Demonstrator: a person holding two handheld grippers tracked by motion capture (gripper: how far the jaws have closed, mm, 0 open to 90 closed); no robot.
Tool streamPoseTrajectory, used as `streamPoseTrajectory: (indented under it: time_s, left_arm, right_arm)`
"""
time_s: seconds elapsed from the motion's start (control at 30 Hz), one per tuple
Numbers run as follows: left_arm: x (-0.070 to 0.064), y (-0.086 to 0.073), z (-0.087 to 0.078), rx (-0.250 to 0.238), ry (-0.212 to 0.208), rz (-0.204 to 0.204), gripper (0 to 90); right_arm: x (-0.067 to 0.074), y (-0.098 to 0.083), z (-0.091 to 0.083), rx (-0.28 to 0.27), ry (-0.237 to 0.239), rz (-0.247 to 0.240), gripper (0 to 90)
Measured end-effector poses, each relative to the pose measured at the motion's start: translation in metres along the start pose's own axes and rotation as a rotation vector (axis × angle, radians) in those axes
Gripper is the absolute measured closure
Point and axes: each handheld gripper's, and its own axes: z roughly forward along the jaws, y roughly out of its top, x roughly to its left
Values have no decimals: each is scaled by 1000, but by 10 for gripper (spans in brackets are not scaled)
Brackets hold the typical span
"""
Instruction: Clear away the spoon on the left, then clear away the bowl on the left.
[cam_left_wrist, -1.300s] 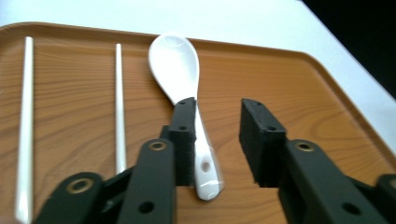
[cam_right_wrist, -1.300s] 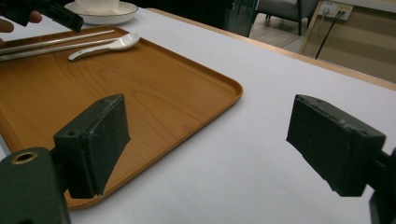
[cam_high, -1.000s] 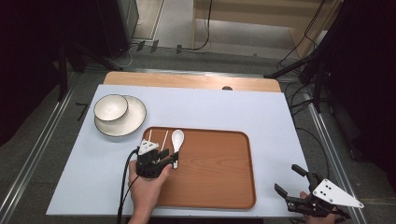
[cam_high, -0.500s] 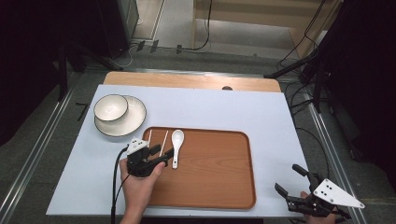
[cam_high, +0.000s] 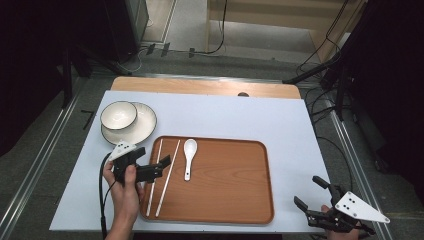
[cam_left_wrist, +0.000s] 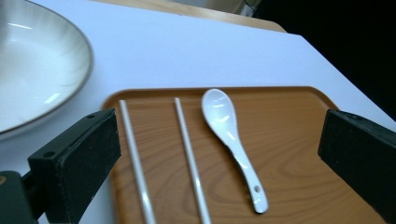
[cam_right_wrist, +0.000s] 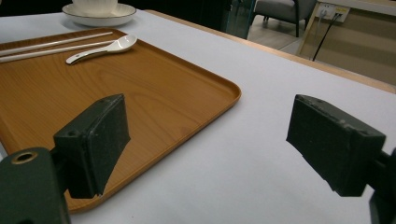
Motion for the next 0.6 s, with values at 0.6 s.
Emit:
streamPoseTrajectory:
  time_s: [0.6]
  left_arm:
    - [47,23,-15,-24,99,4,0]
  right_arm:
    - [1,-1,1,7,0,-5,131]
